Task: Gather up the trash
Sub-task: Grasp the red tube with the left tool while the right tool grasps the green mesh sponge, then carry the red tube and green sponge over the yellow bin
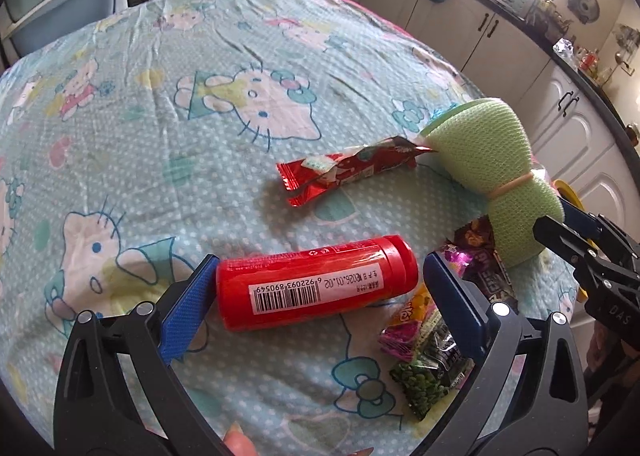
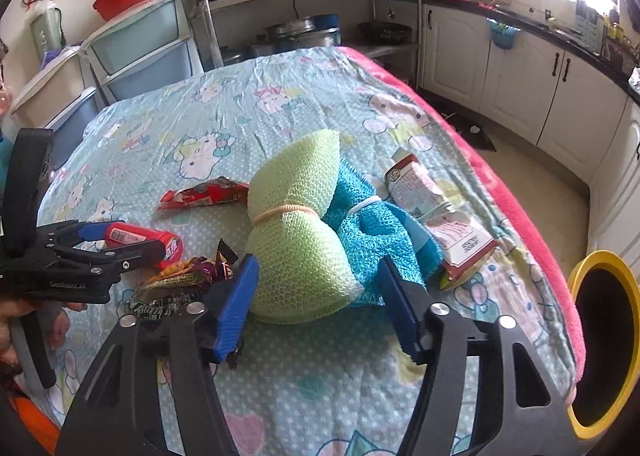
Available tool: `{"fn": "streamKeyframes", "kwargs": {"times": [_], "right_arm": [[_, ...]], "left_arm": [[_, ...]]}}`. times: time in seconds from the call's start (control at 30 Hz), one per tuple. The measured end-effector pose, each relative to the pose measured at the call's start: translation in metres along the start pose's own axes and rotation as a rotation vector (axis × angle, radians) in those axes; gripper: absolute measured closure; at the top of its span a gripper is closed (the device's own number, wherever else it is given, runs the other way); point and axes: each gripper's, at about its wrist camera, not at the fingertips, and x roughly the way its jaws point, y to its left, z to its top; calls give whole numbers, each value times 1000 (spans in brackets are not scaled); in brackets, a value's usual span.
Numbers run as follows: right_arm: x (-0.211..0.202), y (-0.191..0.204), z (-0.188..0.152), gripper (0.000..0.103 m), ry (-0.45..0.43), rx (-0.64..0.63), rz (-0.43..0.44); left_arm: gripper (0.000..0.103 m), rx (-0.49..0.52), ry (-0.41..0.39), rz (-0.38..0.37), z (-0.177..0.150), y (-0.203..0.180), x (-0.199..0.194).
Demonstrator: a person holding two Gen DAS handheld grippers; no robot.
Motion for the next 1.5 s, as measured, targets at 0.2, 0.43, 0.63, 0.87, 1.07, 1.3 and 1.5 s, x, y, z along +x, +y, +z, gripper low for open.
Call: {"fn": "streamKeyframes", "kwargs": {"times": [0.2, 0.43, 0.63, 0.87, 1.07, 1.3, 1.5], "right_arm": [[-2, 2, -2, 69, -1, -15, 45], [-19, 5, -1, 78, -38, -21, 67], [-37, 5, -2, 78, -78, -15, 66], [-59, -6, -4, 78, -120, 15, 49], [-81, -20, -7, 79, -153, 37, 18], [-111, -40, -15, 79, -199, 67, -33], [-135, -66, -23, 79, -233, 106, -92]], "left_arm": [[11, -13, -3, -9, 1, 1, 3], [14, 0, -10, -27, -1, 1, 0], [15, 12, -31, -51, -2, -2, -10], [15, 60, -112, -60, 9, -18, -36], [15, 104, -159, -98, 20, -46, -49], [15, 167, -192, -159, 32, -91, -54], [15, 230, -216, -209, 40, -135, -56]]}}
